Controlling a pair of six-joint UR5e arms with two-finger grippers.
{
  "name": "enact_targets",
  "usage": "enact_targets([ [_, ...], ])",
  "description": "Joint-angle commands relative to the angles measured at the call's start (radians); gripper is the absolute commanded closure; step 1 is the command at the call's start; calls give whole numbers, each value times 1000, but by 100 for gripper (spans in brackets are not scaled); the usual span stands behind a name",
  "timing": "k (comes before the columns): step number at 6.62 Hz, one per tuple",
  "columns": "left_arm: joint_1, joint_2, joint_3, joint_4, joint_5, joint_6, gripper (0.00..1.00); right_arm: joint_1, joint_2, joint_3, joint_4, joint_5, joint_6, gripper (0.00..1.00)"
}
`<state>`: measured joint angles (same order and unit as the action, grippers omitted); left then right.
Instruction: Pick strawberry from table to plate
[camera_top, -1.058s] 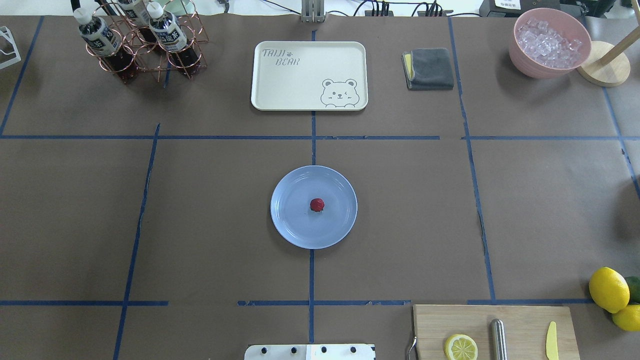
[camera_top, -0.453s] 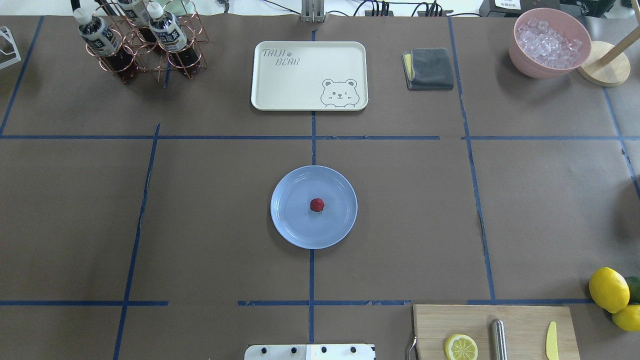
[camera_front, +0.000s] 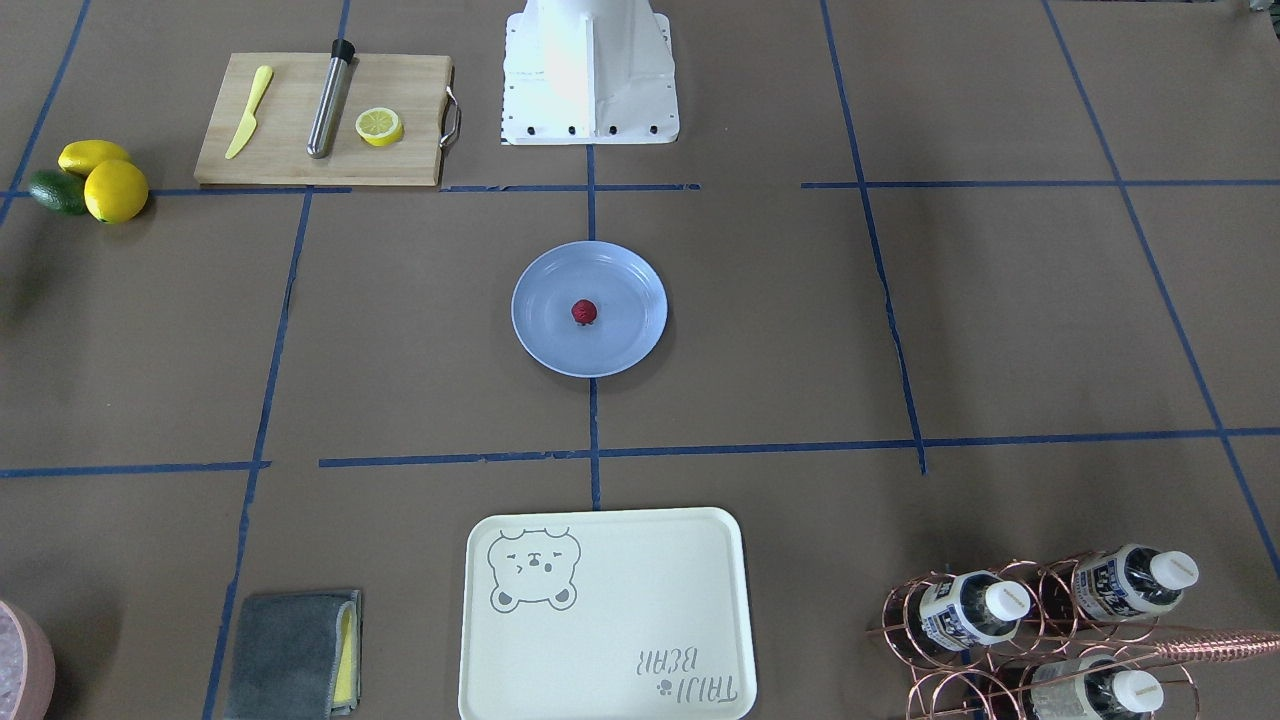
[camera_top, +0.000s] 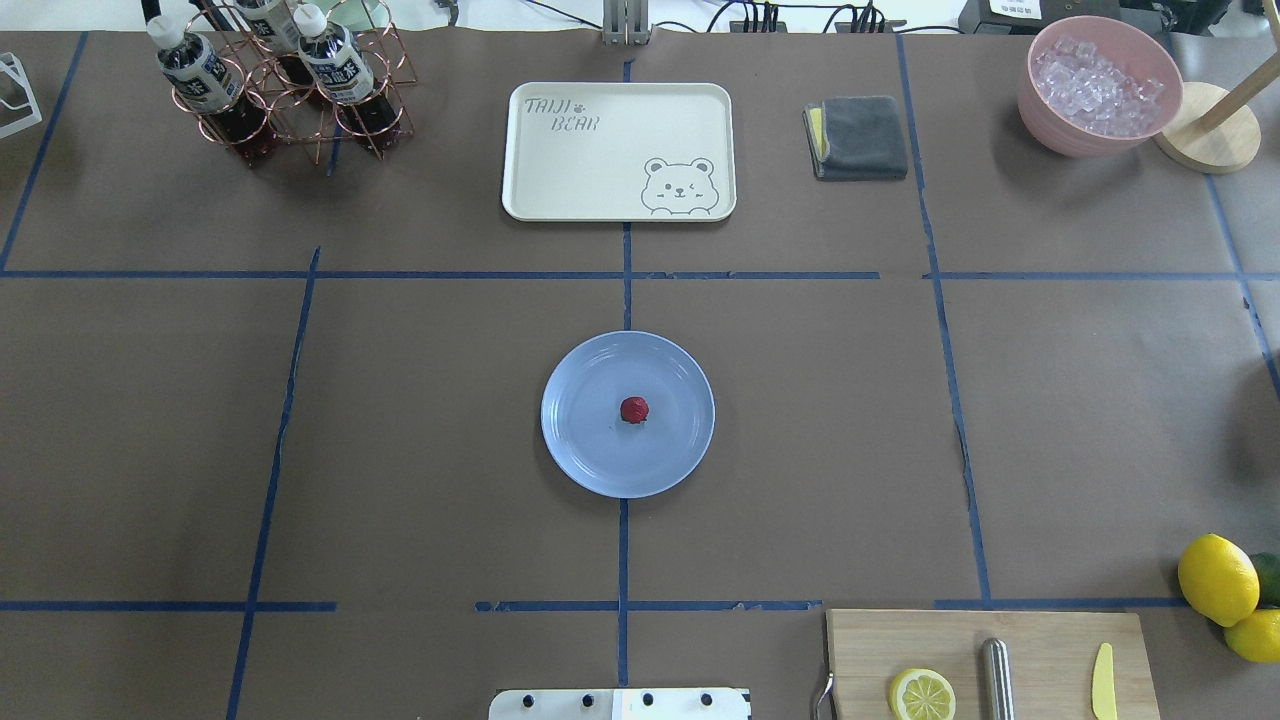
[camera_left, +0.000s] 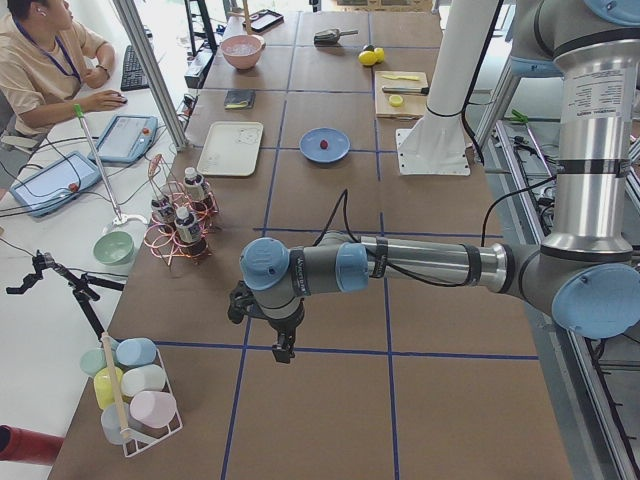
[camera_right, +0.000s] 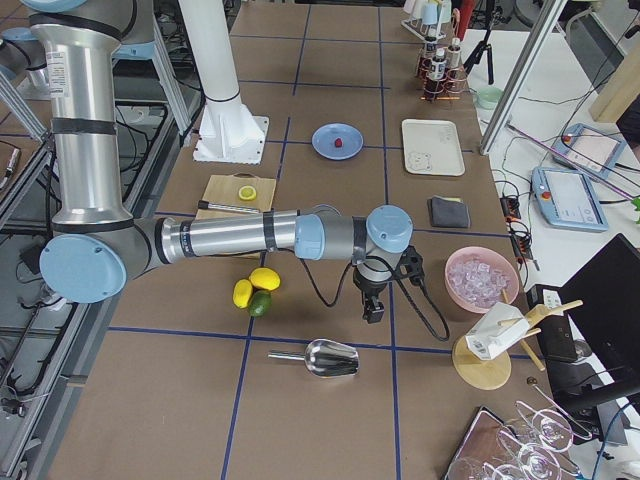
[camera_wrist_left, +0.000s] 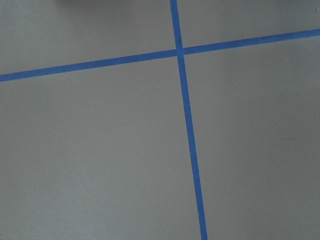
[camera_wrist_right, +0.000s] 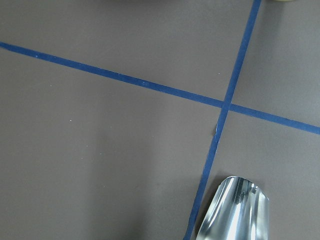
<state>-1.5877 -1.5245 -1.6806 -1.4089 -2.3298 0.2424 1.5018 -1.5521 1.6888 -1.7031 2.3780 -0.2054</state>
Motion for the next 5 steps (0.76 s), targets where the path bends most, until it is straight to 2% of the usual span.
enact_targets([
  [1,-2,3,-2,-15,7,-5,0,0,0,0,0,0,0,0],
  [5,-6,23,-11,-22,-3,-5,0,0,-5,12,-1,6,0,0],
])
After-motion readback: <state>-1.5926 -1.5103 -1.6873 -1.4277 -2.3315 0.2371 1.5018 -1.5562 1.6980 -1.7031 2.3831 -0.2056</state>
